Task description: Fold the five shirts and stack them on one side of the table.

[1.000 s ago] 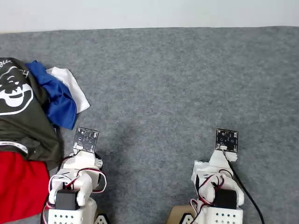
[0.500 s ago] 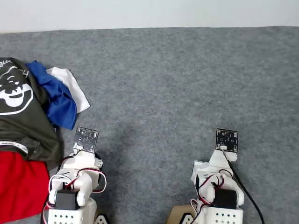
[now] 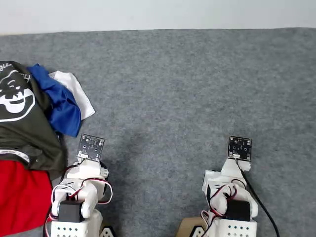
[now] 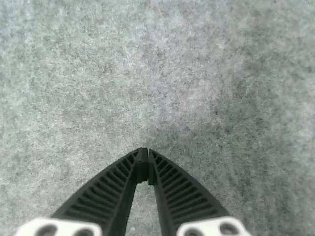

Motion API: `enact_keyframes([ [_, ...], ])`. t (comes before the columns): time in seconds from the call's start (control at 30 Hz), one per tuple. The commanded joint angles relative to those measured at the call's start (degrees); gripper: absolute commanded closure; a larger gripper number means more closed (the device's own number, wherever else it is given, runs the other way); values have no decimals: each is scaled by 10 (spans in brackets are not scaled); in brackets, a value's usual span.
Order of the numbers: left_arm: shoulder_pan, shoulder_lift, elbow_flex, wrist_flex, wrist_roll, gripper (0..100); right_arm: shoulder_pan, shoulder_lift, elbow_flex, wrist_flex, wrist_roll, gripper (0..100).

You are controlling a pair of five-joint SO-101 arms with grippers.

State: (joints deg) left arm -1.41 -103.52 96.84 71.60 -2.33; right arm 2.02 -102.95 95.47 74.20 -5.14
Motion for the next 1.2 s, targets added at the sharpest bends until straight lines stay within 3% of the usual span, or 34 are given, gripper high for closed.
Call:
enact_keyframes([
  [0.0, -4, -6, -4, 4, -5, 997, -2, -6, 10, 4, -4, 988],
  [0.77, 0, -6, -4, 4, -3, 997, -2, -6, 10, 4, -4, 988],
  [0.97, 30, -6, -6, -34, -2, 997, -2, -6, 10, 4, -4, 988],
  [1.17, -18, -4, -74, -68, -1, 997, -2, -6, 10, 4, -4, 988],
])
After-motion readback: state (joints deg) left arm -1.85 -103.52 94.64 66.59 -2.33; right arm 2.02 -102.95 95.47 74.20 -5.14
